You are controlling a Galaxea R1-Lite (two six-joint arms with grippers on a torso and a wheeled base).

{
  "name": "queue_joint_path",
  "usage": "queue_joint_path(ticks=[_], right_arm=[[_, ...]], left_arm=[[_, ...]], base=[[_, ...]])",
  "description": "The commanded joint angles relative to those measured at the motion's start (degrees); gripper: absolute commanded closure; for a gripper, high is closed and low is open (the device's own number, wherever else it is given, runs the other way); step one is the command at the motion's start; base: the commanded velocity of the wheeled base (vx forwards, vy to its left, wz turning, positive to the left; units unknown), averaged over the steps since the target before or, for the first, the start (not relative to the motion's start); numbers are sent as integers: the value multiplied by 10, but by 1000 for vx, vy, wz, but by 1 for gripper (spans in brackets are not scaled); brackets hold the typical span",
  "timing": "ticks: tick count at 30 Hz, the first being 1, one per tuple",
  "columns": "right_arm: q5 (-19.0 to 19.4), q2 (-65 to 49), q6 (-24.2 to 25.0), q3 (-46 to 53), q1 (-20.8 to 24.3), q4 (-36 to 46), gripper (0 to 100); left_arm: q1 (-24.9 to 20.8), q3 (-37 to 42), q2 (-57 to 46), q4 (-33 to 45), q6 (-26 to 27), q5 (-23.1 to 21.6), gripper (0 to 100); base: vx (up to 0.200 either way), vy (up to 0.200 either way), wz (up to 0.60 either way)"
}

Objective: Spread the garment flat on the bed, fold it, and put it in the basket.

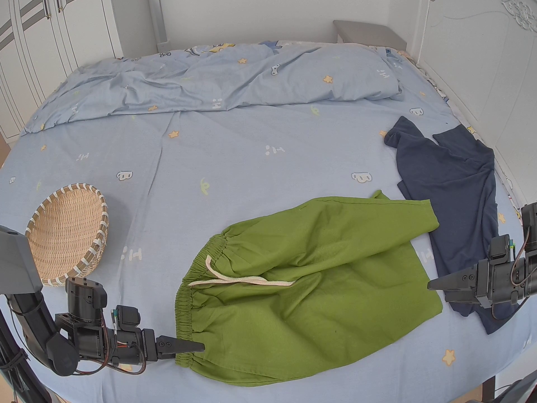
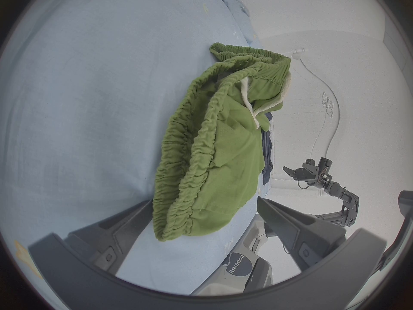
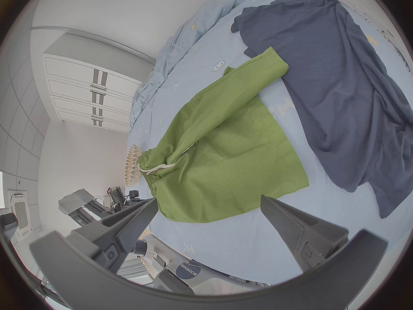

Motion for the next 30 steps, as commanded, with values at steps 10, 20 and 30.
queue_joint_path(ticks=[10, 20, 30], right_arm=[[0, 5, 0, 4, -2, -4, 0], [-2, 22, -1, 14, -1, -3, 0], [-2, 102, -83, 48, -25, -5, 0]], left_arm=[[-2, 47, 74, -124, -6, 1, 100], [56, 47, 26, -111, -60, 0, 100], [159, 47, -22, -28, -27, 1, 100]], base=[[0, 0, 0], [0, 0, 0], [0, 0, 0]])
